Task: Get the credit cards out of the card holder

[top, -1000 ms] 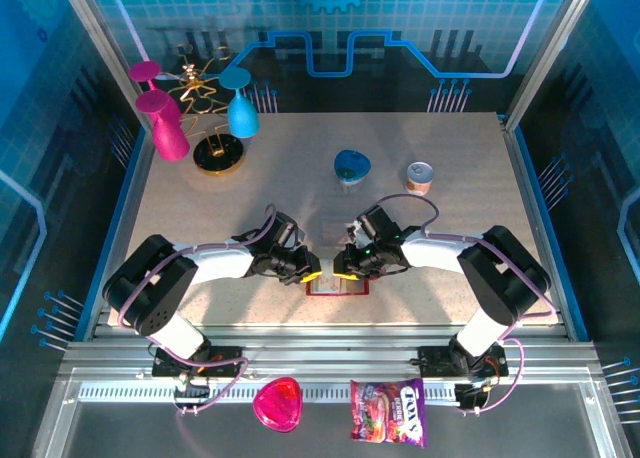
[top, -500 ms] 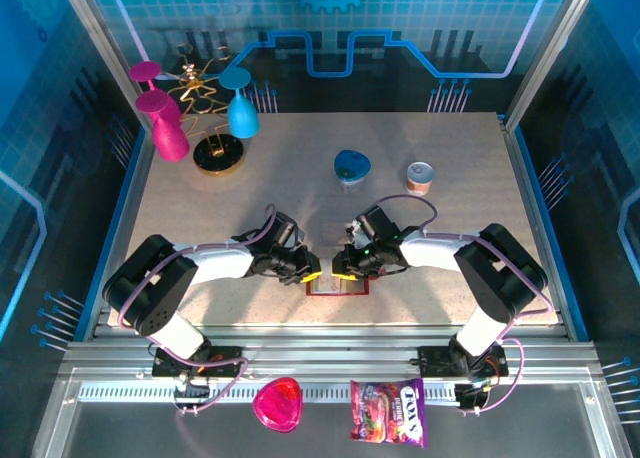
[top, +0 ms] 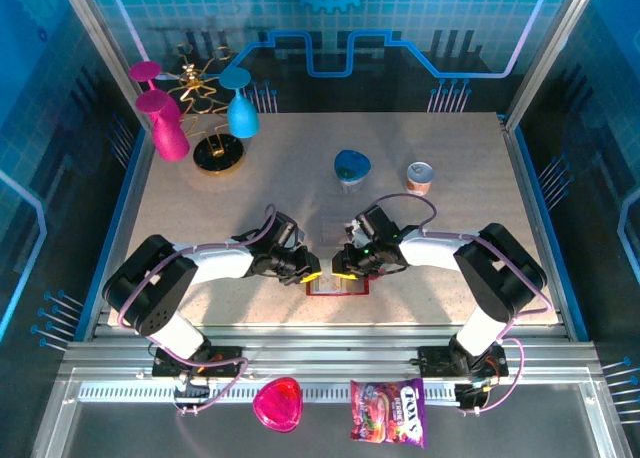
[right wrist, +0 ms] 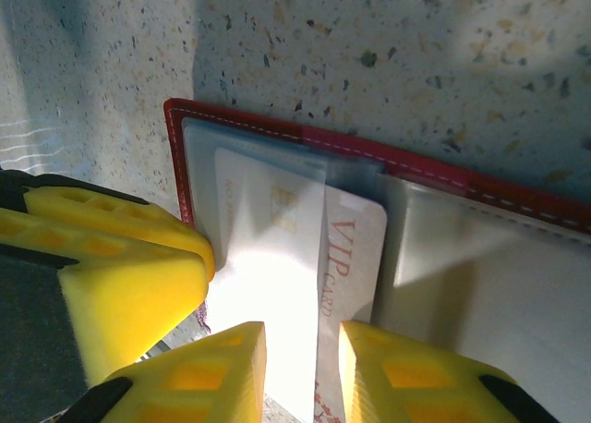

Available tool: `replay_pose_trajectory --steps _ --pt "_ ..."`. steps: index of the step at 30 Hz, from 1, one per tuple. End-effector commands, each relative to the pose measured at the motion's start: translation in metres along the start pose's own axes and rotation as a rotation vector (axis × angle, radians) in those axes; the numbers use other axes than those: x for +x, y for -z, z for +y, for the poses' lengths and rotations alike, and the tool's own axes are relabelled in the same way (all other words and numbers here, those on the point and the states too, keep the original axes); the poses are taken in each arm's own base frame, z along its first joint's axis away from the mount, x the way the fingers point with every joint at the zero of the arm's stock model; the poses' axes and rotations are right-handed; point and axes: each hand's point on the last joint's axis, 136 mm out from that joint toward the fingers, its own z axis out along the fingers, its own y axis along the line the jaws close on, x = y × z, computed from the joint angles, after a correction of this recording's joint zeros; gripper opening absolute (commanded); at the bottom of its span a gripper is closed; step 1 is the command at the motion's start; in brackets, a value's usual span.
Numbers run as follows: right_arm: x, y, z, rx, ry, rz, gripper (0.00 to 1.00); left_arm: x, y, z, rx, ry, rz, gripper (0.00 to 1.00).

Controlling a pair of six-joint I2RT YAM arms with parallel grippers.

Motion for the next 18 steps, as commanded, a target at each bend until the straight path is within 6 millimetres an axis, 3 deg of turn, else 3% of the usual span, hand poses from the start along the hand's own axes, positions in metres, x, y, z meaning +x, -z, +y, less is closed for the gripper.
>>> replay_pose_trajectory --steps 1,18 --pt "-0.005 0.002 -0.002 0.016 0.001 -0.006 0.27 0.003 0.005 0.001 -0.011 -0.013 0.003 0.18" --pt "-0.010 0.020 0.008 -0.047 0.005 -0.053 0.27 0.003 0.009 -0.012 -0.019 -0.053 0.004 0.10"
